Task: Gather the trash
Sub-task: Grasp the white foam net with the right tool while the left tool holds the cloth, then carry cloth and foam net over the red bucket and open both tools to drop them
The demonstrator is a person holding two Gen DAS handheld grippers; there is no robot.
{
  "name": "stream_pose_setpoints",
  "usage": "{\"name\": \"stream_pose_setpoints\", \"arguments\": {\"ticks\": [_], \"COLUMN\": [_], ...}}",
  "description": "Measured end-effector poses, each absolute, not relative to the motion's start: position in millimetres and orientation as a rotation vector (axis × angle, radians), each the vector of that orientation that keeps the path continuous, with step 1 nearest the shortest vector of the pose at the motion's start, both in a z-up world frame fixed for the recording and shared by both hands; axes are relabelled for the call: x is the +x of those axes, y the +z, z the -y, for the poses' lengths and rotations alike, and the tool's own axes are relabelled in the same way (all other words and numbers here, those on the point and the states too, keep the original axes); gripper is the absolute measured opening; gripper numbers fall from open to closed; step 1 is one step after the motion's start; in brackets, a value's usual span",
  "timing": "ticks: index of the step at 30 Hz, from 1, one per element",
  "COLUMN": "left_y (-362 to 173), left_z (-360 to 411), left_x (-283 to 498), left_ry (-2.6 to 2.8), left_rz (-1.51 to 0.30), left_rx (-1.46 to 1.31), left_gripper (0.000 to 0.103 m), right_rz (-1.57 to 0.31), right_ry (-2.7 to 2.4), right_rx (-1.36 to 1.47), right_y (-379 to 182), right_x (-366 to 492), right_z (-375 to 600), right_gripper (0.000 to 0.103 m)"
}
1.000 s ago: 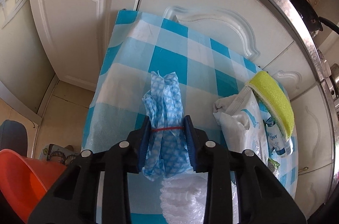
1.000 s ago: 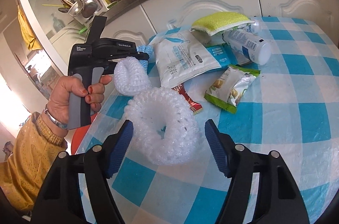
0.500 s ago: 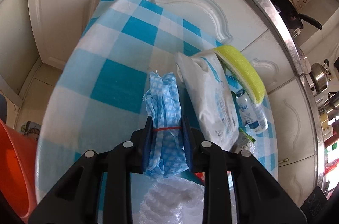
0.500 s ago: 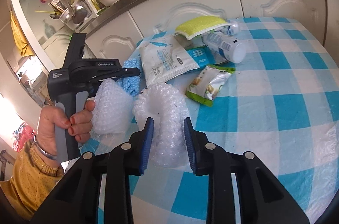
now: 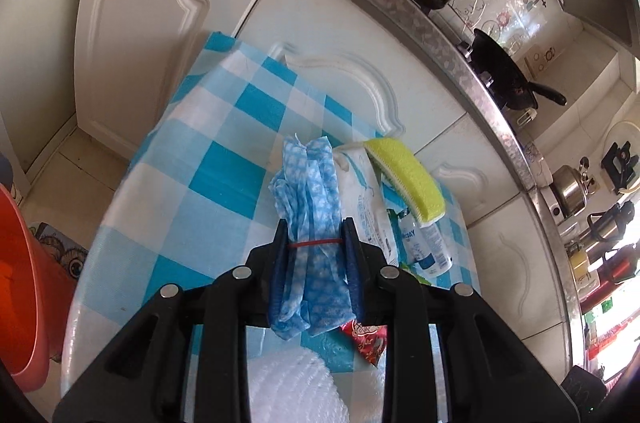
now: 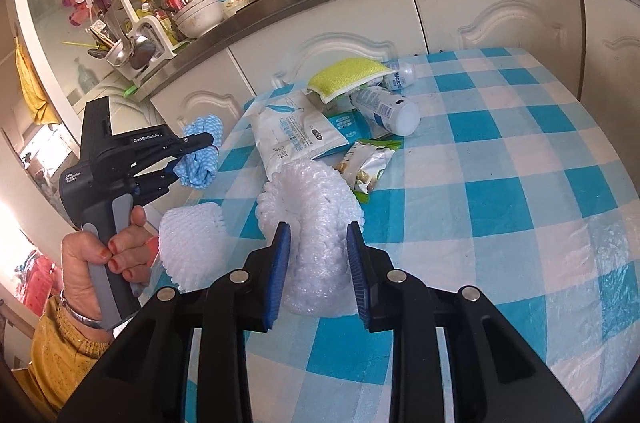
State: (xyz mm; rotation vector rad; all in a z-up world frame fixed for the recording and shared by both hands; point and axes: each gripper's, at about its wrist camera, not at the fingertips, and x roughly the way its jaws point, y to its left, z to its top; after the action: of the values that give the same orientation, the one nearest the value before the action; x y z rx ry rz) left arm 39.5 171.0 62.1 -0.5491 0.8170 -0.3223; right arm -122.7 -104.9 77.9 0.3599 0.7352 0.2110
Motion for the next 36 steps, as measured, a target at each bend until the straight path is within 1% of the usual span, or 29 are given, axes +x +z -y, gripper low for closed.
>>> {"name": "stream_pose_setpoints", "arguments": {"ticks": [7,11,16,21,27,32,36], "left_y": [90.6,104.7,104.5,89.6,58.6,26.1,3.0], "left_z": [-199.8,-226.8,-277.4,-334.5,-394.5,-425.0,-431.5], "left_x": [19.1,-8.1,-50.8,-90.7,-116.6,-121.1,-117.3], "left_ry": [-0.336,-0.304,-0.160,0.011,0.128,0.146,0.152], "left_rz": [-0.757,-0.718,-0.695,-0.702,-0.741,-0.799,-0.846], "left_rx": [-0.596,-0.571,-0.479,-0.390,-0.369,-0.405,-0.411], "left_gripper": [0.028,0.028,0.028,0.028,0.029,0.029,0.029], "right_rz": [-0.706,-0.694,-0.715,-0.790,-0.901,-0.997,-1.034], "right_ry": [0.249,0.298,0.423,0.585,0.752,0.805,0.786], "right_rx": [0.380,0.390,0.411,0.419,0.385,0.338,0.258], "right_y": [94.6,109.3,123.0,125.5,117.7,100.6,85.0], "right_x": [-126.8,-126.7,-119.5,-106.3,-84.5,-61.9,-45.8], "right_z": [96.7,83.9,47.8,-15.0,-110.2,-181.4,-225.3], "right_gripper": [0.031,0.031,0.031,0.032,0.033,0.034,0.036]}}
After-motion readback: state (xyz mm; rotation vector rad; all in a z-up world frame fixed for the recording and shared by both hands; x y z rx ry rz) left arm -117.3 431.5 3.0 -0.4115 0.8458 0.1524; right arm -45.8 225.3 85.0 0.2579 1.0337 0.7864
